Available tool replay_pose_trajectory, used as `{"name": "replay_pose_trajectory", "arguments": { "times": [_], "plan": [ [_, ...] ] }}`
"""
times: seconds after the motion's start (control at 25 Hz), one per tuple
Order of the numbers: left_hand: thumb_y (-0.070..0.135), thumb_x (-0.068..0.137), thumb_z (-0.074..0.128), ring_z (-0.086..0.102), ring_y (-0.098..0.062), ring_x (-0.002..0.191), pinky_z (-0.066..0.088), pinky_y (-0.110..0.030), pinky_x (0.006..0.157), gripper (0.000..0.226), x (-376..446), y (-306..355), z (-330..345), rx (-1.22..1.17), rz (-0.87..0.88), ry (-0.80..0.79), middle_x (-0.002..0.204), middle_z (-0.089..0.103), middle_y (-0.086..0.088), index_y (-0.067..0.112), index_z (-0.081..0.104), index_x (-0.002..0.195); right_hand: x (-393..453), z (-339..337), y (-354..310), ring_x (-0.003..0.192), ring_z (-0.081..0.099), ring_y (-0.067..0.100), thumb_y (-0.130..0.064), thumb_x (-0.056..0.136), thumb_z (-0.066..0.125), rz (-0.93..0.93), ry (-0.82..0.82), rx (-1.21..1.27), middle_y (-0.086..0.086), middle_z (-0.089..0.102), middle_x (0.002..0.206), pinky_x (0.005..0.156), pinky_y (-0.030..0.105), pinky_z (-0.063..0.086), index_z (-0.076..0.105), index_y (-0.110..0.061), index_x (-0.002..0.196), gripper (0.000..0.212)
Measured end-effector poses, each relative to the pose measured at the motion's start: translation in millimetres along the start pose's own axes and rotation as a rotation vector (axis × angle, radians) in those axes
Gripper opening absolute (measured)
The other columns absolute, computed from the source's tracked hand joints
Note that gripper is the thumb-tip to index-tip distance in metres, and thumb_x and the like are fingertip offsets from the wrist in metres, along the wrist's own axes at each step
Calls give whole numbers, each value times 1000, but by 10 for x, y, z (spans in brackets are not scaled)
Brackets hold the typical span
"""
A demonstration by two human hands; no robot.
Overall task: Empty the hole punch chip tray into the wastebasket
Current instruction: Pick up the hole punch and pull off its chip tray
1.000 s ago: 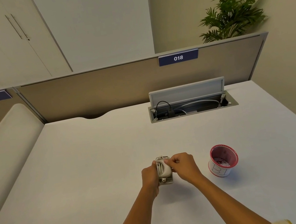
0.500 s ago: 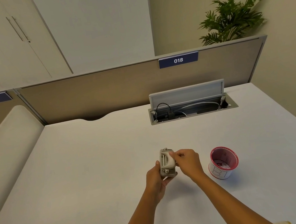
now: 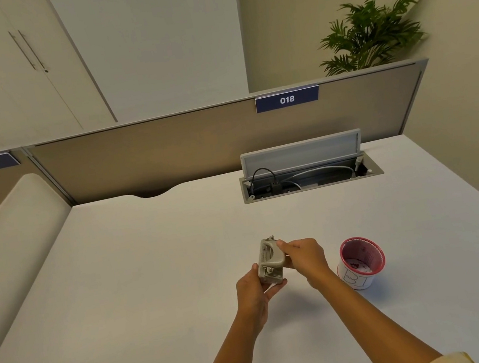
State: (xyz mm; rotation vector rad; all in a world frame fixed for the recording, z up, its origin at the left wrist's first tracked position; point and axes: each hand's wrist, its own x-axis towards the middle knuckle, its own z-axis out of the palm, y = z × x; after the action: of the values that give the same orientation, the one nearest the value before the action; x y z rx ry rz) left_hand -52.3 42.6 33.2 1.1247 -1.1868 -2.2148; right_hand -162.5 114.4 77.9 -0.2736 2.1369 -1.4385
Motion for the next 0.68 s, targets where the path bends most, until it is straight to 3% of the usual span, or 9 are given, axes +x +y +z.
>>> {"name": "replay_pose_trajectory", "arguments": {
  "times": [0.2,0.36,0.44,0.52,0.68],
  "plan": [
    [17,109,35,71,-26,98,63,-34,71,36,13,-60,-58,132,74,-19,105,74,-15,10,70,114,48,-64,-20,110,58,31,-25,90,67,210,-41,181,19,61,127,91,45,57,64,2,117,39],
    [21,108,35,71,-28,100,64,-34,72,35,3,-93,-98,132,84,-20,107,73,-14,7,65,120,101,-164,-5,136,43,32,-30,90,67,320,-183,278,15,47,146,100,52,46,56,-1,131,51],
    [21,108,36,70,-31,101,65,-37,73,35,13,-101,-97,114,72,-5,112,71,-20,4,63,122,109,-228,13,136,41,30,-30,90,65,392,-258,379,11,50,143,100,55,43,58,-2,129,48],
    [22,107,39,70,-34,103,65,-42,78,36,29,-100,-104,85,60,8,118,69,-22,1,61,126,91,-302,30,133,44,31,-29,91,64,447,-317,468,9,60,128,101,58,43,65,-5,118,35],
    [23,106,41,70,-33,101,65,-40,78,32,34,-73,-148,53,43,43,124,67,-17,6,59,126,20,-433,131,119,53,37,-16,95,58,551,-378,721,14,64,108,98,62,44,69,-5,98,16]
  ]
}}
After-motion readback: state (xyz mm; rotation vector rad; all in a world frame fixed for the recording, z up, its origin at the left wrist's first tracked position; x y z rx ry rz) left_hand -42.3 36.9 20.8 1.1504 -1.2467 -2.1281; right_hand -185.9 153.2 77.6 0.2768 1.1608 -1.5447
